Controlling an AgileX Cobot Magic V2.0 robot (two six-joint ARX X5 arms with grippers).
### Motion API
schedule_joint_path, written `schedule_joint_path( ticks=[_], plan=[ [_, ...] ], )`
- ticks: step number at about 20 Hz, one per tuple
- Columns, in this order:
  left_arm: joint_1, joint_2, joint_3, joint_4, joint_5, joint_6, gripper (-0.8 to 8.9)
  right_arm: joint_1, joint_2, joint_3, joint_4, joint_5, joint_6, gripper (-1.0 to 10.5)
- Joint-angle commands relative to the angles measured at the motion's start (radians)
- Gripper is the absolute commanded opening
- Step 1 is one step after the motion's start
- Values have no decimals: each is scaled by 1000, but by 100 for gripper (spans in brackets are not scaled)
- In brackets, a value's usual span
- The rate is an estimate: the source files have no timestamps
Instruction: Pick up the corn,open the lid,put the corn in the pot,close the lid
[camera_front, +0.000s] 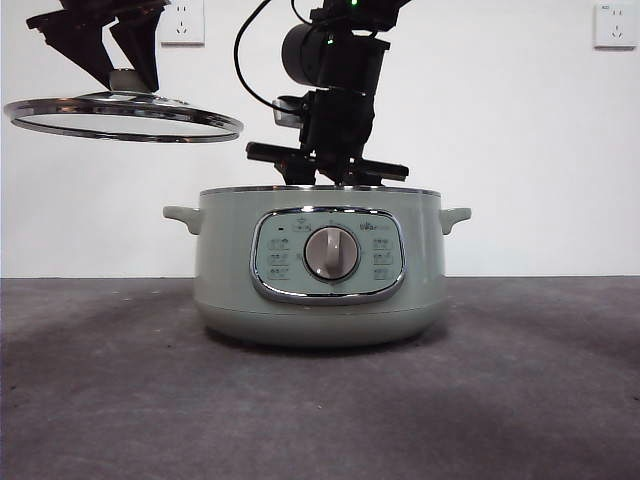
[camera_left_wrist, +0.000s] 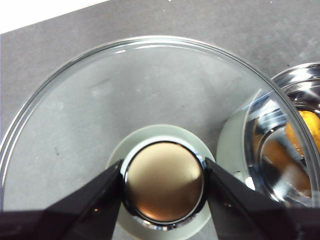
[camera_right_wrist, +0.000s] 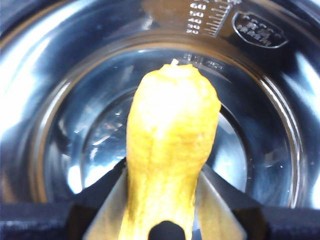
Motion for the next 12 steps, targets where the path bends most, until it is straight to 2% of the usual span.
schedule_joint_path(
  ticks=[1, 6, 7, 9, 10, 12],
  plan=[
    [3, -24, 7, 31, 10, -3, -12, 6, 36, 3, -5, 3, -7, -17],
    [3, -24, 7, 29, 10, -3, -12, 13, 54, 3, -24, 8, -1, 7],
    [3, -24, 7, 29, 10, -3, -12, 13, 54, 3, -26, 8, 5, 92],
    [3, -24, 6, 27, 11, -3, -12, 13, 54, 3, -31, 8, 5, 361],
    [3, -24, 6, 27, 13, -3, -12, 17, 53, 3, -30, 9, 6, 436],
    [3, -24, 5, 26, 13, -3, -12, 26, 23, 4, -42, 54, 4, 446]
  ],
)
